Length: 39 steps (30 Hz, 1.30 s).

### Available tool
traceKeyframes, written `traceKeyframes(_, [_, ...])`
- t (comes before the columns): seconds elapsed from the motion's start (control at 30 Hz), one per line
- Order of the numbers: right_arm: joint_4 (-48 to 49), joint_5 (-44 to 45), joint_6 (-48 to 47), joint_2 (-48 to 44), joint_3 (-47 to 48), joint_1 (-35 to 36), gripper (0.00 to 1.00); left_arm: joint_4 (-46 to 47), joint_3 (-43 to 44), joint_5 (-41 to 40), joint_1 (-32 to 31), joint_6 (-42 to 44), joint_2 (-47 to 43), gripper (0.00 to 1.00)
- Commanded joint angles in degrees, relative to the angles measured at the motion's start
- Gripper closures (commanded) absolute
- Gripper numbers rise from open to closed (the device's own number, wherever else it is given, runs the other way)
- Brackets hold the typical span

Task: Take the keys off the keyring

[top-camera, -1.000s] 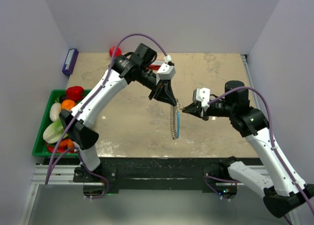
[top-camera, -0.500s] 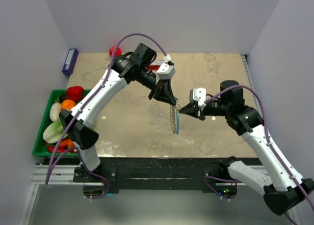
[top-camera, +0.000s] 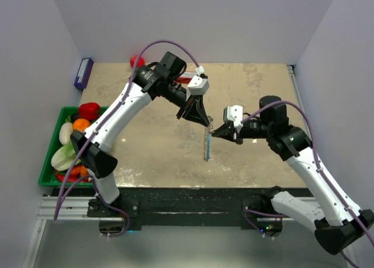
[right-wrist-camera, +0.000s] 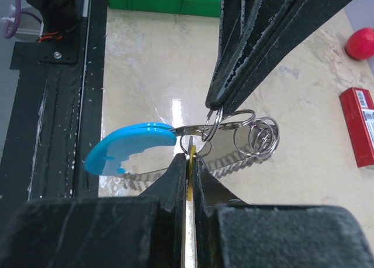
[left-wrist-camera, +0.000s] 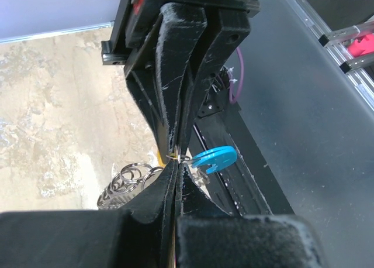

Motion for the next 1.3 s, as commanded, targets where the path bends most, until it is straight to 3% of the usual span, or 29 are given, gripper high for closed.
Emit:
traceKeyframes(0.0, [-6.96, -0.73, -3.17, -1.89, 2.46, 0.33, 1.00, 4.31, 1.75, -0.38, 0.18, -2.82, -2.65, 1.00])
traceKeyframes(0.3, [-14.18, 0.31, -6.60, -4.35, 4.49, 0.33, 1.00, 12.22, -2.38, -8.38, 0.10, -8.63, -5.29, 1.00])
traceKeyframes(1.27, [-7.23, 4.45, 2.53, -2.16, 13.01, 0.24, 1.00, 13.46, -8.02, -13.75, -4.91, -6.70, -7.40, 1.00])
